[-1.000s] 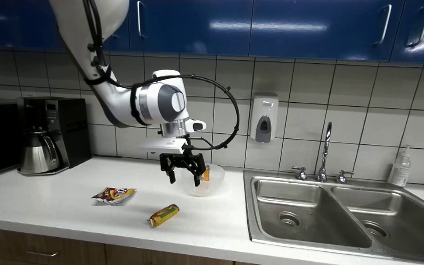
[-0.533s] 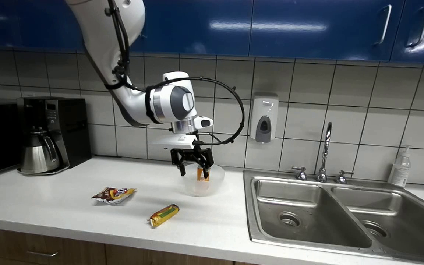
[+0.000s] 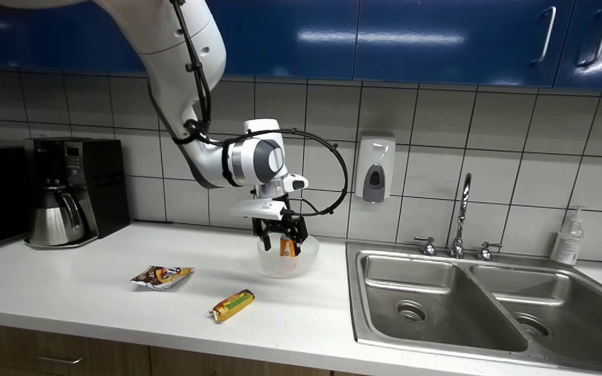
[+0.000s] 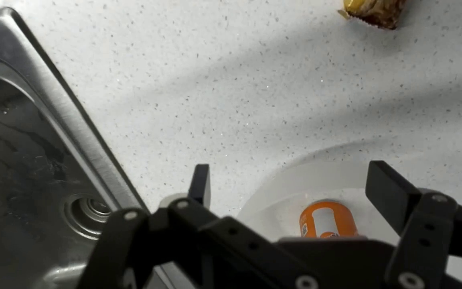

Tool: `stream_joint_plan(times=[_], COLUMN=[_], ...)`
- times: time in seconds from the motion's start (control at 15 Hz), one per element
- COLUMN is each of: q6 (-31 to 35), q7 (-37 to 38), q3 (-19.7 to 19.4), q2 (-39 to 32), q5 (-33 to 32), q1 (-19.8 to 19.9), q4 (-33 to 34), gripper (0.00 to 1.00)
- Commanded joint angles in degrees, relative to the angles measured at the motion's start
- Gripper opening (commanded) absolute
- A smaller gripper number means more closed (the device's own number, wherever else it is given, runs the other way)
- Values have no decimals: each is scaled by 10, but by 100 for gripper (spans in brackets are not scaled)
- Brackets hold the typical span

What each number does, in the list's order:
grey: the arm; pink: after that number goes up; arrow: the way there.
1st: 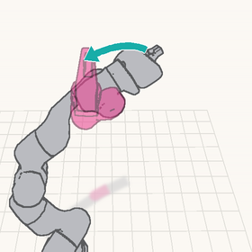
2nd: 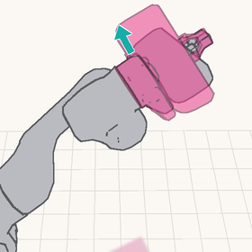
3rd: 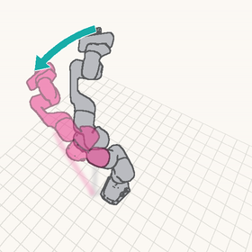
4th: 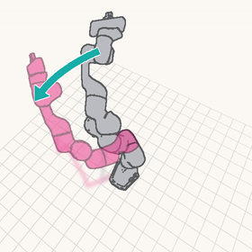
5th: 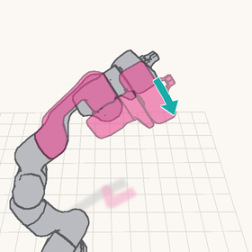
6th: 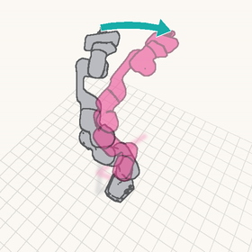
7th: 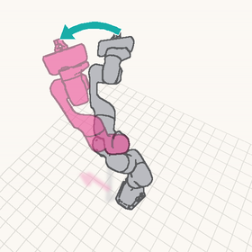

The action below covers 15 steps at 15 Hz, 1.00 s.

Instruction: Remove the can from the bowl

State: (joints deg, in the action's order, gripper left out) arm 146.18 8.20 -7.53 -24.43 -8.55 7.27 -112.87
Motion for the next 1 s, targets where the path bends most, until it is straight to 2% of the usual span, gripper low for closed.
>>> stream_joint_plan(times=[0.0, 0.93], q6=[-2, -17], q7=[-1, 10], q3=[-2, -11], q2=[-56, -192], q5=[23, 33], q1=[-8, -29], q4=[68, 249], gripper=[100, 100])
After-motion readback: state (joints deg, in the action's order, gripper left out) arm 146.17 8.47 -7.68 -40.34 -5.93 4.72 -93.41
